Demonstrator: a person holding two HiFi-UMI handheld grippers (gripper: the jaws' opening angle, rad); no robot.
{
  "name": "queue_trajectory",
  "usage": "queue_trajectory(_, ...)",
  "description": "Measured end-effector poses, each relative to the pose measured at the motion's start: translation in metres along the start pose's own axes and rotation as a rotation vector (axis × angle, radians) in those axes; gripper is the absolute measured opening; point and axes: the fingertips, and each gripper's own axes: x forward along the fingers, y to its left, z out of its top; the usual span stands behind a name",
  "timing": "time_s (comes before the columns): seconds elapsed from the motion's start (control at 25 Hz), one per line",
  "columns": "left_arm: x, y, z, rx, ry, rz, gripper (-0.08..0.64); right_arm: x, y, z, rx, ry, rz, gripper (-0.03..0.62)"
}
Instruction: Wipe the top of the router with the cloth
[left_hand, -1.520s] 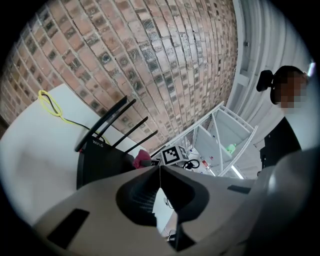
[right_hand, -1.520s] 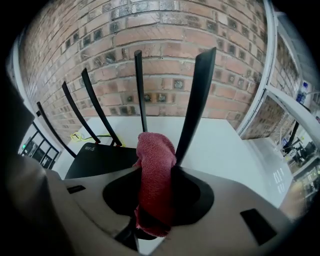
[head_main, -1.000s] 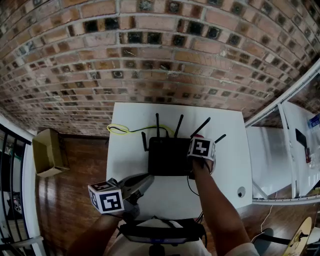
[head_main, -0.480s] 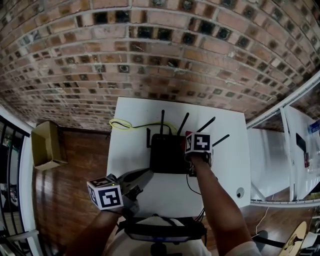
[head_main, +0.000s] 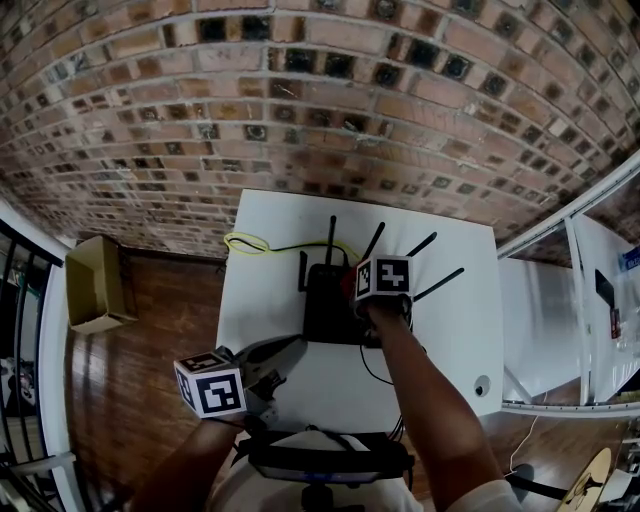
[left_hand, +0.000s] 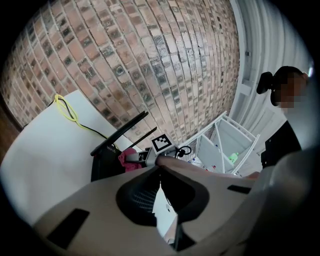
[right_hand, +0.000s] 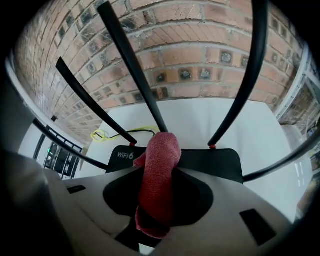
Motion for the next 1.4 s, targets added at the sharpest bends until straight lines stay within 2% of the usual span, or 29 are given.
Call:
queue_trajectory(0.24,-0.002,0.000,-0.001,0.004,-0.004,0.004,0.032,0.006,0.031,0.001,-0.057,0.017,0.050,0.141)
queue_trajectory(0.76,-0.010,0.002,-0.004,0.002,-0.013,0.024,0.032,0.013,0.069,0.002,-0.100,0.024,0.123,0.141)
queue_trajectory(0.84,-0.012,0.002,-0.006,-0.002,-0.008,0.033,0.032,0.013,0.078,0.001,-0.092,0.006,0.176,0.141)
queue_trajectory(0.96,-0.013,0.000,-0.013,-0.005,0.004,0.050,0.032,0.009,0.092,-0.002,-0.032,-0.022,0.292,0.141)
queue_trajectory(1.12,-0.007,-0.007,-0.014,0.016,-0.004,0.047,0.032,-0.007,0.083,0.002,0.009,-0.091,0.330,0.141)
queue_trajectory(1.4,0.012,-0.025,-0.039,0.017,-0.023,0.097,0.025,-0.043,0.036,-0.004,-0.043,-0.188,0.296,0.141)
